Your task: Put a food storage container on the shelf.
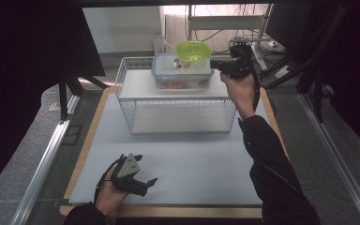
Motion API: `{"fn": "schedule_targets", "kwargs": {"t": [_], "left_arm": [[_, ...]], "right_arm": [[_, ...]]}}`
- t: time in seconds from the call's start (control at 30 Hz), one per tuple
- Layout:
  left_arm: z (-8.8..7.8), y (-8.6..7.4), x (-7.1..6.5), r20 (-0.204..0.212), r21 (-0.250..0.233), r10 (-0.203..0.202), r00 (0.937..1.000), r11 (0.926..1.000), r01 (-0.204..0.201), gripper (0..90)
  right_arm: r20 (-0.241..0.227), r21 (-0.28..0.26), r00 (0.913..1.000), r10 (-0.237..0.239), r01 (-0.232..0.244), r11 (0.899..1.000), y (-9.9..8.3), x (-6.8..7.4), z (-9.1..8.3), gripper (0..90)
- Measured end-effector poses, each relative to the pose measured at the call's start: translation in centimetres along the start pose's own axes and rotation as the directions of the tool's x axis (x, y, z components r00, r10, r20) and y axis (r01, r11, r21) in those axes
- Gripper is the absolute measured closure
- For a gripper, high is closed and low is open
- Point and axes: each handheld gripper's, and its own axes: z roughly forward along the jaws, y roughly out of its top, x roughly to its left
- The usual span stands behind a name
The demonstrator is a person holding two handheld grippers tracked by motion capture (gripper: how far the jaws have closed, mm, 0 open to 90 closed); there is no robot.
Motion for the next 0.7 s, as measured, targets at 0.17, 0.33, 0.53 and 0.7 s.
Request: {"fn": "schedule_targets", "kwargs": {"t": [0.17, 0.33, 0.53, 0.7], "left_arm": [[0.0, 0.0, 0.1, 0.003, -0.001, -0.003, 1.0000, 1.0000, 0.003, 4.1], [0.0, 0.0, 0.0, 0.003, 0.001, -0.001, 1.0000, 1.0000, 0.001, 4.1], [0.0, 0.0, 0.0, 0.004, 0.001, -0.001, 1.0000, 1.0000, 0.001, 4.1], [0.1, 0.0, 0.0, 0.005, 0.003, 0.000, 1.0000, 1.0000, 0.000, 4.1]], "right_arm": [[-0.016, 0.012, 0.9998, -0.013, 0.013, 1.000, 0.0, 0.7, 0.7, 90.0], [-0.034, 0.019, 0.9994, -0.010, 0.011, 1.000, 0.0, 1.3, 1.3, 90.0], [-0.062, 0.025, 0.9981, -0.003, 0.005, 1.000, 0.0, 2.0, 1.9, 90.0], [-0.106, 0.049, 0.9943, -0.015, 0.020, 0.999, -0.5, 3.3, 2.5, 90.0]]}}
